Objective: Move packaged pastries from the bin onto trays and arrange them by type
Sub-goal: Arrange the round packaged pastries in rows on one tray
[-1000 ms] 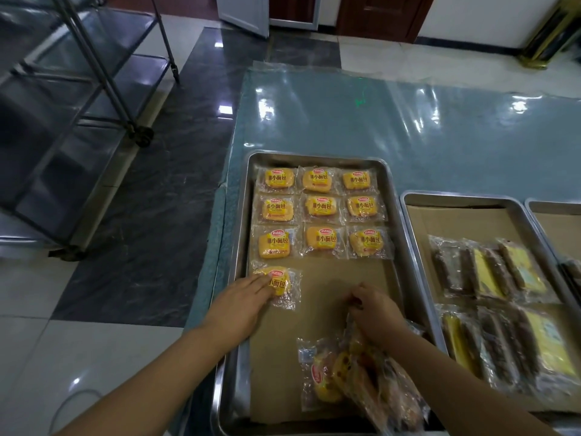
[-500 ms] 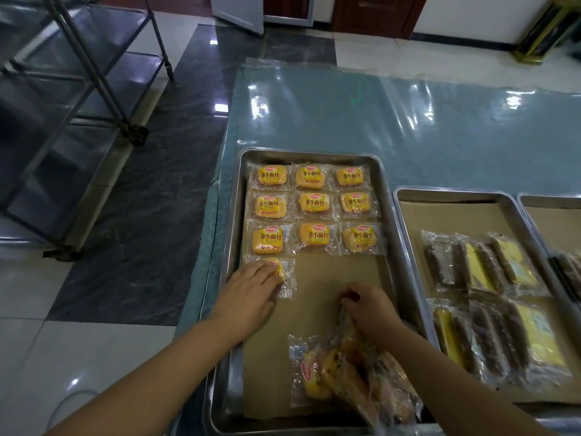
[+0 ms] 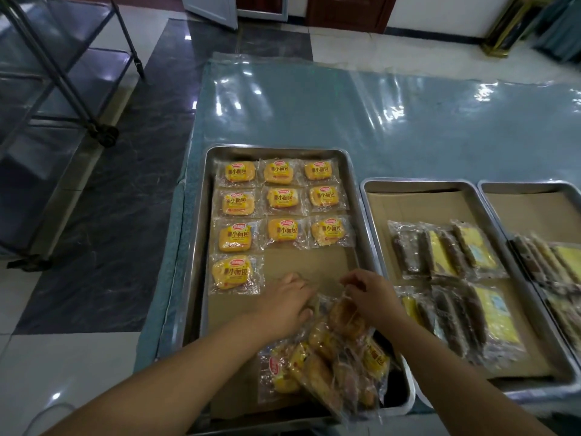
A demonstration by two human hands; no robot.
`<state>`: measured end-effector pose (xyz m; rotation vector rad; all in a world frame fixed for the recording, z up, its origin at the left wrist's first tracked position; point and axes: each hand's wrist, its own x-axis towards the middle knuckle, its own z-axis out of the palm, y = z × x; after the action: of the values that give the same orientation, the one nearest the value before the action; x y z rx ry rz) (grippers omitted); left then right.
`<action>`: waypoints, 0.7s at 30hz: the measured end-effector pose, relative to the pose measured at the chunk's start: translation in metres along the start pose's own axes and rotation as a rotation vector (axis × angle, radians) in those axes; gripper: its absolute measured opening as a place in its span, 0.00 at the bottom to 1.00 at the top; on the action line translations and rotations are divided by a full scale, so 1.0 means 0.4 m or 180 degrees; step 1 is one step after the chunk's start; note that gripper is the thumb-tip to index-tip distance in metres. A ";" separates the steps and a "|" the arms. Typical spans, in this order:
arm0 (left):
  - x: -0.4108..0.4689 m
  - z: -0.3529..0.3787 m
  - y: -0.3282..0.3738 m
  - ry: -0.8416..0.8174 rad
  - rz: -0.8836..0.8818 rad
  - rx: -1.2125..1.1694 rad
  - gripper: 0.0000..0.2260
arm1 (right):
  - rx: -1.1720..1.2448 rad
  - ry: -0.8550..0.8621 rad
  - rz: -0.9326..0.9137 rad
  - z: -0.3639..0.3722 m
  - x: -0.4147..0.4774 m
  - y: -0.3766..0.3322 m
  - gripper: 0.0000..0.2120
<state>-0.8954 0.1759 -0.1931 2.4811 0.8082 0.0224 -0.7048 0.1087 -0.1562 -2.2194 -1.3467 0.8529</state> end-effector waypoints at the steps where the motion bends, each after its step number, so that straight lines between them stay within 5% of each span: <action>1: 0.012 0.005 0.010 -0.0067 0.0048 0.0003 0.26 | -0.0023 0.0024 0.0025 -0.005 -0.008 0.005 0.09; 5: 0.042 0.014 0.042 -0.0127 -0.0050 -0.0076 0.25 | -0.0177 -0.0252 -0.0110 -0.026 -0.042 0.021 0.10; 9: 0.053 0.010 0.058 -0.0187 -0.0448 -0.0460 0.21 | -0.0790 -0.1221 -0.0446 -0.026 -0.054 0.031 0.35; 12: 0.044 -0.001 0.065 -0.0237 -0.0535 -0.0653 0.14 | -0.0774 -0.1494 -0.0522 -0.023 -0.052 0.031 0.42; 17: 0.026 -0.069 0.053 0.0181 -0.0854 -0.0987 0.11 | 0.0813 -0.0960 0.0040 -0.044 -0.036 -0.002 0.17; 19: 0.016 -0.114 0.044 0.0606 -0.0770 -0.0579 0.11 | 0.1430 -0.0629 0.0426 -0.068 -0.019 -0.015 0.05; 21: -0.006 -0.144 0.030 0.0932 -0.0512 -0.0035 0.13 | 0.1925 -0.0618 0.0799 -0.083 -0.003 -0.024 0.05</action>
<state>-0.9008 0.1940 -0.1373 2.4263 1.1232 0.3384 -0.6886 0.1112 -0.1256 -1.8692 -0.7417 1.3815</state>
